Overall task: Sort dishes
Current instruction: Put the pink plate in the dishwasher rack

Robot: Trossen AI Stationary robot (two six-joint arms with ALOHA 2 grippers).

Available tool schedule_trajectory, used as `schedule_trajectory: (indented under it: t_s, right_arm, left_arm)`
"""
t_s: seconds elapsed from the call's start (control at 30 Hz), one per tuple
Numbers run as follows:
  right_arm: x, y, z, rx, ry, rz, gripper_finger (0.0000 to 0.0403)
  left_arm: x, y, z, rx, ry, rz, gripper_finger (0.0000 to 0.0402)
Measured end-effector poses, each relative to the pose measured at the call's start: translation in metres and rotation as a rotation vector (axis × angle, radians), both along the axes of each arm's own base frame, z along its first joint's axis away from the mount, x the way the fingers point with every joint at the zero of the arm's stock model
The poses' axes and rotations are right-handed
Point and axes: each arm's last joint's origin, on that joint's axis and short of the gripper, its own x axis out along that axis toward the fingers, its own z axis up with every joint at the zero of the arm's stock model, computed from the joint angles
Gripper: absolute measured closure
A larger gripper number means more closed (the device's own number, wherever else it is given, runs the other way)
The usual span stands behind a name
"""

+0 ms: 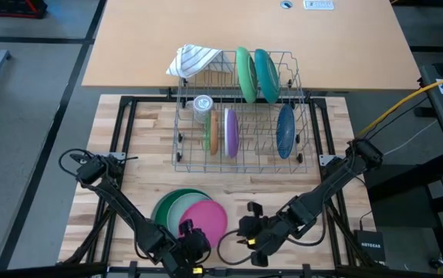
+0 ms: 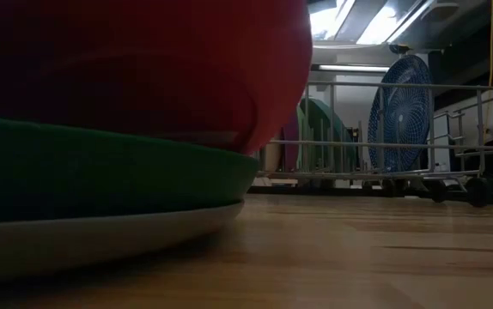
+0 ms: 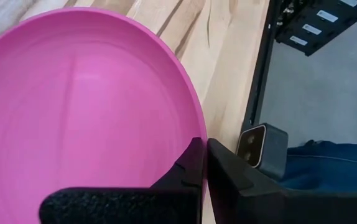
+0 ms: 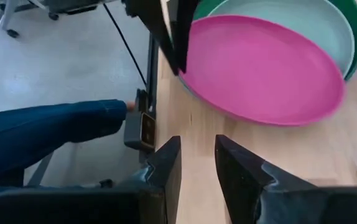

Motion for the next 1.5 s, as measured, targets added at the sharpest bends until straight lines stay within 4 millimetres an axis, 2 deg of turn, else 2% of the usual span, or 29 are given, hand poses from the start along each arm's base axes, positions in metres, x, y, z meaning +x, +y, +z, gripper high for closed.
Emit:
schedule_trajectory:
  t_s: [0.37, 0.73, 1.0, 1.1, 1.5]
  right_arm:
    - [0.024, 0.002, -0.045, 0.035, 0.15, 0.045, 0.0302]
    - [0.034, -0.006, -0.045, -0.016, 0.095, 0.099, 0.0295]
    - [0.039, -0.004, -0.04, -0.013, 0.016, 0.094, 0.021]
    - [0.042, -0.008, -0.04, -0.056, -0.004, 0.127, 0.0192]
    - [0.055, -0.012, -0.067, -0.259, -0.012, 0.326, 0.0187]
  left_arm:
    - [0.001, 0.001, 0.0, 0.004, -0.001, 0.002, 0.0401]
    - [0.001, 0.001, 0.0, 0.003, -0.001, 0.002, 0.0401]
    - [0.001, 0.001, 0.0, 0.003, -0.002, 0.002, 0.0401]
    - [0.002, 0.001, 0.0, 0.002, -0.003, 0.002, 0.0401]
    - [0.004, -0.001, 0.003, -0.014, -0.039, -0.017, 0.0401]
